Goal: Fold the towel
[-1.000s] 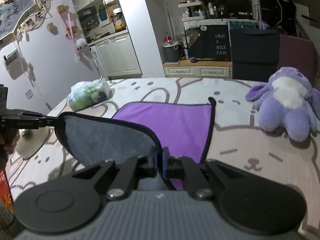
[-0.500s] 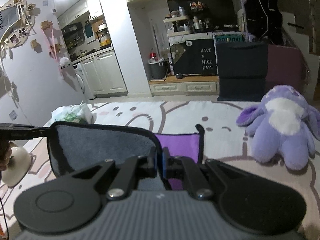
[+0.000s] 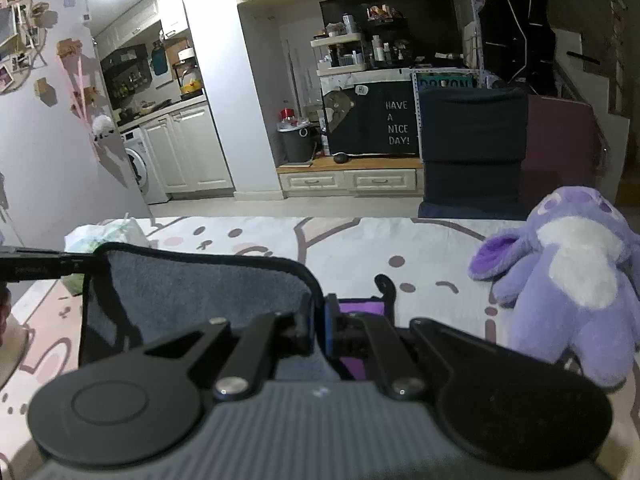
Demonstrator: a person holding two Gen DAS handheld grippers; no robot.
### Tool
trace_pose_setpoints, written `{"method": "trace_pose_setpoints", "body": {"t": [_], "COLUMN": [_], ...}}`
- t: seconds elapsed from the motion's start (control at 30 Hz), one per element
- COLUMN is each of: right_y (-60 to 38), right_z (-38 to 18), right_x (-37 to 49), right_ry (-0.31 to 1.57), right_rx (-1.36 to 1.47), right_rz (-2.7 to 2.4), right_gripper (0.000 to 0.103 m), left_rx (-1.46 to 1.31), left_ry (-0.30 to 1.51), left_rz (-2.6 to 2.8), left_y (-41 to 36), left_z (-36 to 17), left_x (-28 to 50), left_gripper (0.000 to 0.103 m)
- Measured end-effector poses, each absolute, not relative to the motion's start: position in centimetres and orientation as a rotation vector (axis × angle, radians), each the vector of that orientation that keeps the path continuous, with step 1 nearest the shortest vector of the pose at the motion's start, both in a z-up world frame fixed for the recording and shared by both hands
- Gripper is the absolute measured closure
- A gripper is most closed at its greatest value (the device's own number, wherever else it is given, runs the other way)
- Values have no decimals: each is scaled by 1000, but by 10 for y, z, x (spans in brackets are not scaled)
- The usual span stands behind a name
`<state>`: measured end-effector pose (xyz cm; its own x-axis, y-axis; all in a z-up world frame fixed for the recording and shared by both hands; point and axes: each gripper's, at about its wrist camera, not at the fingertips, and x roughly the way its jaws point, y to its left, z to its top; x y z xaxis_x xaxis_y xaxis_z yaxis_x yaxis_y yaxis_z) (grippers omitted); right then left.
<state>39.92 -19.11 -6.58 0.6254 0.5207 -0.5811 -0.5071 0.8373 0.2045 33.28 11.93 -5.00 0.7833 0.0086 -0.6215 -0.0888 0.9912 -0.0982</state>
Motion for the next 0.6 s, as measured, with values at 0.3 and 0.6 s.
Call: {"method": "trace_pose_setpoints", "body": {"t": [0.3,0.6], "right_y": [-175,-161], "right_z": [-94,-115], "right_x": [426,448], "right_ry": [727,733], "right_rx": [-29,-49], "right_rz": [553,539], "right_gripper": [97,97], "left_rx": [-91,-108], "left_ry": [729,732], "left_rz": [60,92], "left_y": [120,126], "left_z": [-83,-101], "left_x": [360,381], "left_gripper": [98,98]}}
